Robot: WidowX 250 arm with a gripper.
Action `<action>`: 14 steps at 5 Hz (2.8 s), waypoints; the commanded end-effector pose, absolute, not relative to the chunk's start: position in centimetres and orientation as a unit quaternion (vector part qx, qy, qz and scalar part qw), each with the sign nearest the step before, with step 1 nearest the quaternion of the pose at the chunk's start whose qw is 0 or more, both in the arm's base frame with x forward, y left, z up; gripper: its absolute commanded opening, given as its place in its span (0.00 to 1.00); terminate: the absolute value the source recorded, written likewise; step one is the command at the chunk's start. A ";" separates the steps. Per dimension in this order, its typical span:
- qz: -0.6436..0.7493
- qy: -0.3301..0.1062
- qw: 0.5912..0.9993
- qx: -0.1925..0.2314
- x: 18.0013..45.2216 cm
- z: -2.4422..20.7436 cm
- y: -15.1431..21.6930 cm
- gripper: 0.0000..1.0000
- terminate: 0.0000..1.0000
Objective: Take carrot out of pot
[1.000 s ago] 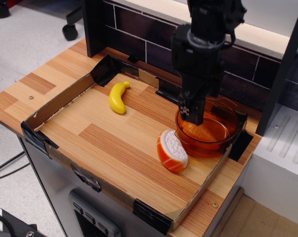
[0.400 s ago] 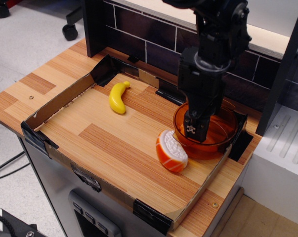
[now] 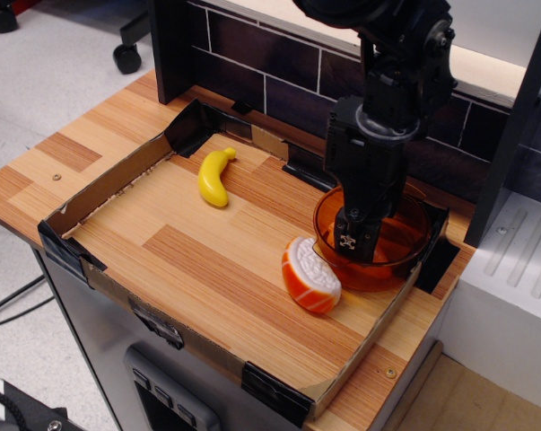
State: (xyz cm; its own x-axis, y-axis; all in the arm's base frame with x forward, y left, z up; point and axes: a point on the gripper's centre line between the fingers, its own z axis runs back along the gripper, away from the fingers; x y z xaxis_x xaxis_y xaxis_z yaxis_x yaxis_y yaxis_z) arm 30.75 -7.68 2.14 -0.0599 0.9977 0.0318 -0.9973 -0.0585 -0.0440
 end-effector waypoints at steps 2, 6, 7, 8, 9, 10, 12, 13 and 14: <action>0.727 -0.050 0.685 -0.013 33.2 2.3 -7.0 1.00 0.00; 0.727 -0.073 0.679 -0.069 33.8 6.8 -6.8 0.00 0.00; 0.728 -0.068 0.676 -0.090 33.3 8.9 -6.3 0.00 0.00; 0.714 -0.034 0.694 -0.083 31.0 9.2 -5.4 0.00 0.00; 0.685 -0.035 0.722 -0.089 27.5 9.8 -4.5 0.00 0.00; 0.664 -0.033 0.743 -0.082 24.6 9.1 -3.6 0.00 0.00; 0.641 -0.037 0.766 -0.040 22.9 5.4 -3.3 0.00 0.00; 0.624 -0.048 0.780 -0.017 22.2 3.2 -3.7 0.00 0.00; 0.619 -0.047 0.784 0.000 21.9 2.0 -3.9 0.00 0.00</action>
State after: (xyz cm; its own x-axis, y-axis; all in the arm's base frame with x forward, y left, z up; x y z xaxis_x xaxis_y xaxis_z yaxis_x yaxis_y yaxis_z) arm 20.35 -4.84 1.31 0.2316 0.9700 0.0745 -0.9711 0.2351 -0.0416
